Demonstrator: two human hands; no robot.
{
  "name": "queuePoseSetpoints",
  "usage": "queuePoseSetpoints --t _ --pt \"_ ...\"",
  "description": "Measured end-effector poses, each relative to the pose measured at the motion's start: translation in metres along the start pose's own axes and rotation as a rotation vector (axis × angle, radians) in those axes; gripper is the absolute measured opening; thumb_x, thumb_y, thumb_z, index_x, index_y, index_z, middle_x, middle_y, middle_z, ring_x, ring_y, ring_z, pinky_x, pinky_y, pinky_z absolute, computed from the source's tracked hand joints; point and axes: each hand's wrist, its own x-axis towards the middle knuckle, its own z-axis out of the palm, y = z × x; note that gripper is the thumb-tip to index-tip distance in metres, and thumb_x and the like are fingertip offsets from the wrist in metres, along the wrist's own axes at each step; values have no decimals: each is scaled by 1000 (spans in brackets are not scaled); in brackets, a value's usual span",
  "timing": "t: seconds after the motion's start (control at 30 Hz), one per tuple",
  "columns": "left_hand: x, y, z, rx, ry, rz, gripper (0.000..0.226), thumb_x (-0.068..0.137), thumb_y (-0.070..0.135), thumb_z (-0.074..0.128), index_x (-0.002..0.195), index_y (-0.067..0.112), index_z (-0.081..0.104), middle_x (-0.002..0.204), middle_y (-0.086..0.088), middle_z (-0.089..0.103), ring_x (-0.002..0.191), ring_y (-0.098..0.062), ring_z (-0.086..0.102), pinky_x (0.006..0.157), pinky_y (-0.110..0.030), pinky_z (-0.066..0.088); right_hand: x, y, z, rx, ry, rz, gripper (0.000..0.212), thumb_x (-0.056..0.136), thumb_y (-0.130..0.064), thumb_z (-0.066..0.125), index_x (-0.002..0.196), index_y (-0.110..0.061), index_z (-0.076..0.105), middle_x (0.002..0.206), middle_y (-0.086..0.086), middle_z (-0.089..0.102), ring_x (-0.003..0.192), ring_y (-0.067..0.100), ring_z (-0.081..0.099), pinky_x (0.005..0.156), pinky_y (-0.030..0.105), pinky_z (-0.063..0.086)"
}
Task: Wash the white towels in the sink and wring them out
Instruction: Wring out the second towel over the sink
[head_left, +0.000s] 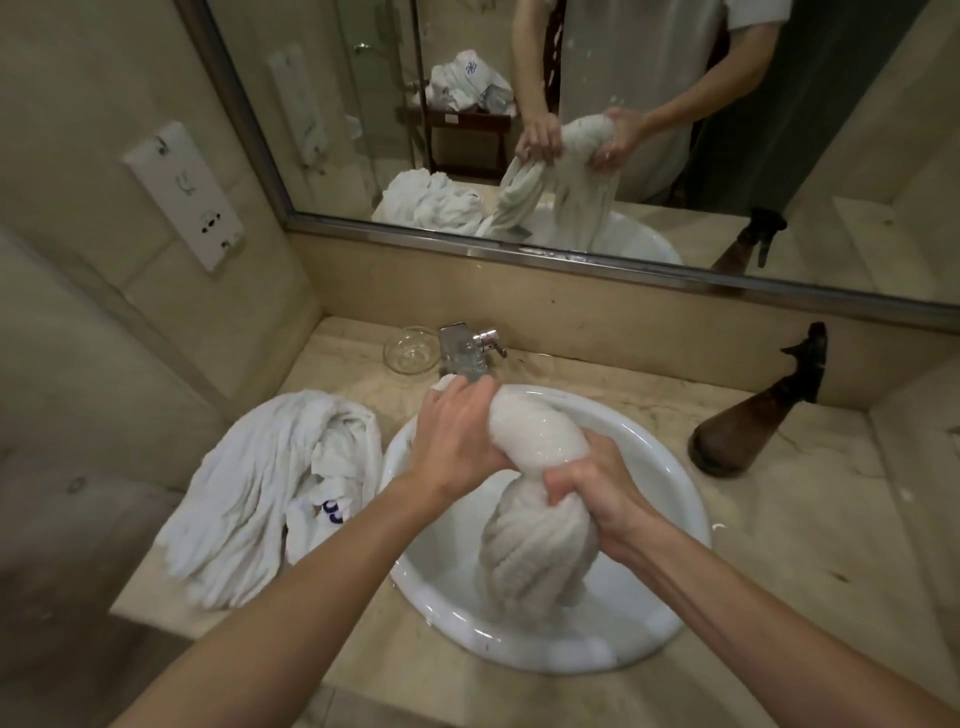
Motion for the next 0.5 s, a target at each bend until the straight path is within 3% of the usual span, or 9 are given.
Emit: queuePoseSetpoints --t 0.13,0.33,0.43,0.5 --pt "-5 8 3 -141 171 -79 49 58 52 57 90 15 58 75 7 58 75 -22 51 64 -32 28 -2 1 8 65 19 -42 62 35 1 55 97 -1 66 75 14 64 64 25 61 57 32 47" --pt "-15 5 1 -232 149 -120 48 56 46 58 95 19 60 78 13 55 79 -17 45 63 -36 37 -3 8 7 -142 22 -134 56 36 -8 67 92 -13 69 80 6 71 75 26 66 63 39 53" --pt "-18 2 -13 -237 119 -64 49 55 51 55 91 18 60 79 10 60 76 -19 46 61 -34 36 -8 13 -1 -247 -51 -213 58 45 -19 84 100 -16 68 93 6 73 89 28 69 77 47 56" --pt "-19 0 -23 -226 143 5 44 58 49 57 89 19 61 78 10 60 74 -20 48 61 -32 33 -10 17 -12 -301 -143 -250 63 52 -29 89 109 -18 63 100 3 70 93 24 68 76 42 55"
